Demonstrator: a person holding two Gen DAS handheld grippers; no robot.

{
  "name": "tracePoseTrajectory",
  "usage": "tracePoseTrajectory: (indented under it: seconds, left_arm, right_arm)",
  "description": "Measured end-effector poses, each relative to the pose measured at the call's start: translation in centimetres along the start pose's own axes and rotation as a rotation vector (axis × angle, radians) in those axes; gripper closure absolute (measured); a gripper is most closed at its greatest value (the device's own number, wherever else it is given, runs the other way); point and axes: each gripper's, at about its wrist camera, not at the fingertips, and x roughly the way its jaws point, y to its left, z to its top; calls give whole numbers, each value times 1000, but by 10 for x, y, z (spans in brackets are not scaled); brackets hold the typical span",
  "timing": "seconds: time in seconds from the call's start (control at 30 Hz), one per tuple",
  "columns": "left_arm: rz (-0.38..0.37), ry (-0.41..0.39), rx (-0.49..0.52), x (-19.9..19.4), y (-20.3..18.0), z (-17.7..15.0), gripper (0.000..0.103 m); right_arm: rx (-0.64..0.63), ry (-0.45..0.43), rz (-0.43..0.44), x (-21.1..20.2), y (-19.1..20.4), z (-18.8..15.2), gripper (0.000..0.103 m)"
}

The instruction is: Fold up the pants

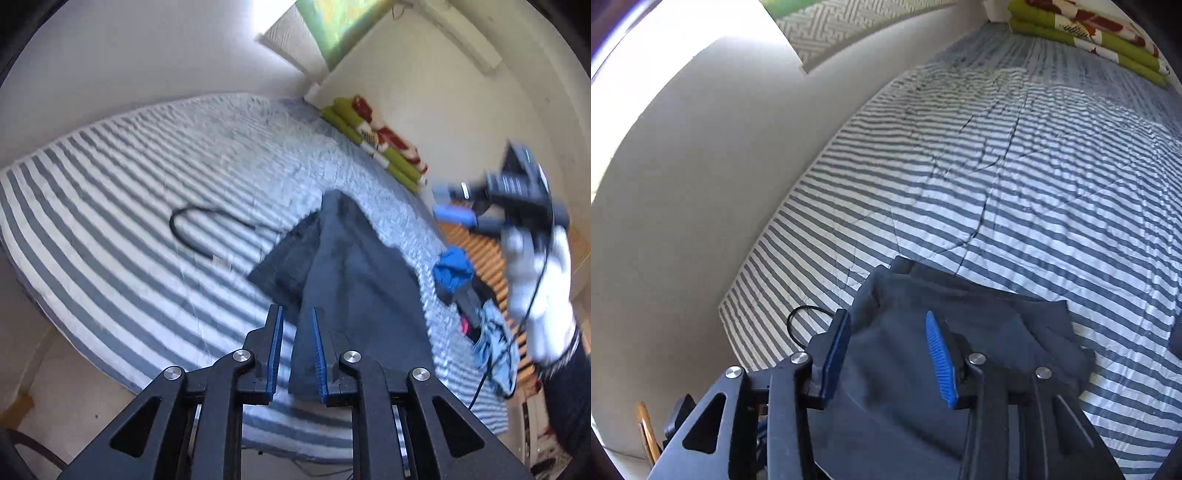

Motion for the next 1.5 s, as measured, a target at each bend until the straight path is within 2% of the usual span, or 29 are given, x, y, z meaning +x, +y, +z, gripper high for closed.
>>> tracePoseTrajectory:
  seconds: [0.1,0.17,0.3,0.37,0.43,0.5,0.57,0.6,0.63,0.67,0.7,0.8,0.87,0.93,1.0,1.07,1.1,1.13,1.23,1.33,1.5]
  left_arm:
    - [-5,-29,67,-5,-27,21,87]
    - [-44,8,119,8,-52,35,86]
    - [-64,117,197,66,-83,45,86]
    - [-19,190,233,101,-87,45,86]
    - [103,249,254,128,-85,44,88]
    - [93,244,277,122,-91,39,87]
    - [57,234,330,99,-110,25,84]
    - [43,235,357,86,-120,15,78]
    - [28,243,389,74,-133,4,73]
    - [9,253,432,64,-150,-12,63]
    - [-4,258,461,56,-163,-24,59]
    - [-37,304,573,54,-209,-70,59]
    - [-24,343,685,63,-238,-103,59]
    - [56,380,847,81,-263,-138,59]
    - [113,396,927,93,-272,-155,59]
    - [157,415,939,109,-268,-162,62]
    - [168,422,941,113,-265,-164,73]
    - [184,428,948,116,-263,-166,77]
    - [162,423,945,119,-257,-165,80]
    - [147,422,931,118,-255,-160,90]
    - [73,427,804,109,-249,-143,96]
  right_arm:
    - [-28,-34,-23,-29,-15,-48,63]
    - [-27,-42,-45,-32,-24,-82,63]
    - [29,20,-43,-13,-45,-155,64]
    - [90,35,10,-3,-56,-185,64]
    - [128,103,57,16,-56,-209,63]
    - [68,163,88,21,-47,-221,64]
    - [1,125,124,-3,-47,-219,64]
    - [-1,89,126,-20,-55,-213,64]
    - [13,51,105,-34,-66,-206,64]
    - [30,25,77,-44,-77,-197,64]
    - [48,-1,48,-53,-90,-189,64]
    - [124,-62,-24,-67,-130,-163,64]
    - [165,-71,-31,-63,-151,-146,64]
    - [233,-72,-18,-56,-173,-135,64]
    - [309,-57,27,-43,-196,-121,64]
    - [368,-40,66,-29,-211,-114,64]
    - [383,-36,75,-23,-216,-109,64]
    - [395,-28,82,-16,-219,-104,64]
    - [419,-24,121,3,-223,-96,64]
    - [459,-25,155,17,-224,-91,64]
    - [476,0,169,42,-225,-83,64]
